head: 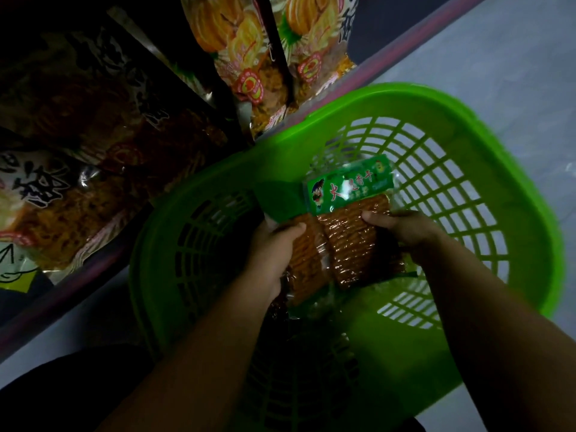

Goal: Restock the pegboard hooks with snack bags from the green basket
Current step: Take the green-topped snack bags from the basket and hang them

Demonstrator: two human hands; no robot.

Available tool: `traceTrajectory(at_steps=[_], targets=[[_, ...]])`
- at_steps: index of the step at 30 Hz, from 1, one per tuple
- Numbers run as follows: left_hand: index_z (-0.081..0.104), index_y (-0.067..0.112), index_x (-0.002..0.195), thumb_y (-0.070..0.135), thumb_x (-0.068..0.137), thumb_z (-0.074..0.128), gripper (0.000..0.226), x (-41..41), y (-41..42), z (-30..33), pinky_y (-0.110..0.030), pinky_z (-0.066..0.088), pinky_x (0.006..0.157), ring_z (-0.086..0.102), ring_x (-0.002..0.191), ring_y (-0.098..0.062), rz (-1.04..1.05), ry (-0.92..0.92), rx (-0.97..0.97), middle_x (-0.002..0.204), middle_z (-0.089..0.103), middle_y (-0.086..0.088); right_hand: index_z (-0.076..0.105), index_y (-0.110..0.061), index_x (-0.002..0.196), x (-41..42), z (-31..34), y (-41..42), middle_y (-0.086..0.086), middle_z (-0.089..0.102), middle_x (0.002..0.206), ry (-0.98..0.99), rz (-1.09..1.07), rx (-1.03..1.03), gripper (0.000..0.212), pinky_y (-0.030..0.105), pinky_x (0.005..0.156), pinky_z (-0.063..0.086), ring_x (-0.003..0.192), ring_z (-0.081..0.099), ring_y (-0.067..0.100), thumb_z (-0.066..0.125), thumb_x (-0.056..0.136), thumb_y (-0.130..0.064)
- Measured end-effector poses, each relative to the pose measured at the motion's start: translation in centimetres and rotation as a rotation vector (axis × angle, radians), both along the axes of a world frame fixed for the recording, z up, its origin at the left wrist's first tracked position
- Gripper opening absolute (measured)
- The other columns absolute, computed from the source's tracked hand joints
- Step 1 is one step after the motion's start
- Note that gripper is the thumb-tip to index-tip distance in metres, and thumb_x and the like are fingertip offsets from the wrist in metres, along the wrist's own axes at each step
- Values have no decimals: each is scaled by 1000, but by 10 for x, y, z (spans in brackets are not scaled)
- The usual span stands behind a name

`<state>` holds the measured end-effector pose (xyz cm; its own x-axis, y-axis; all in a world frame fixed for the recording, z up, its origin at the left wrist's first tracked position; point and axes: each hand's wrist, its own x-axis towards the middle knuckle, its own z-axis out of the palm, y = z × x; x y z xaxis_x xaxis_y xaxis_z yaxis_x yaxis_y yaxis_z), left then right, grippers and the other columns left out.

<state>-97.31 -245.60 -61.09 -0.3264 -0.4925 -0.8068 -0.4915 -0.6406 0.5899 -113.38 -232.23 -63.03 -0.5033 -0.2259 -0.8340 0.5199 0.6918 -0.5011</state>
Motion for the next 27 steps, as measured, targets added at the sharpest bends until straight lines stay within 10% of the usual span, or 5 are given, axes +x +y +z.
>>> traceTrajectory(at_steps=[4,9,16,21,27], targets=[[54,23,116,16,90,60,28,7,-1,43,-47,49,94,63,105,-22,-48,63,-329,110,66,1,68,-8,103,-4,39,-1,8,74,94,50,33,-140,36,24,59,53,72,71,16,79,72,-22],[52,25,115,36,88,59,31,46,2,141,-39,53,77,63,88,-8,41,51,-412,95,63,12,70,-9,84,13,152,0,-5,72,61,230,-130,-310,12,16,45,49,50,65,6,77,75,-11],[58,29,99,17,90,59,15,89,-19,362,-22,53,67,68,85,0,177,195,-446,88,71,16,73,-11,86,69,384,2,7,76,82,84,-223,-464,20,32,66,58,71,72,19,77,70,-23],[66,20,108,22,84,67,23,136,-42,554,-40,53,85,69,95,-15,172,351,-542,99,73,2,66,-6,112,121,556,5,16,70,110,-7,-276,-613,45,42,87,55,99,68,30,71,73,-28],[67,29,99,30,71,72,28,187,-72,719,-28,53,80,69,92,-9,246,516,-797,94,74,12,62,-8,121,174,698,-17,13,72,109,-172,-268,-859,49,36,73,59,95,71,26,63,78,-31]])
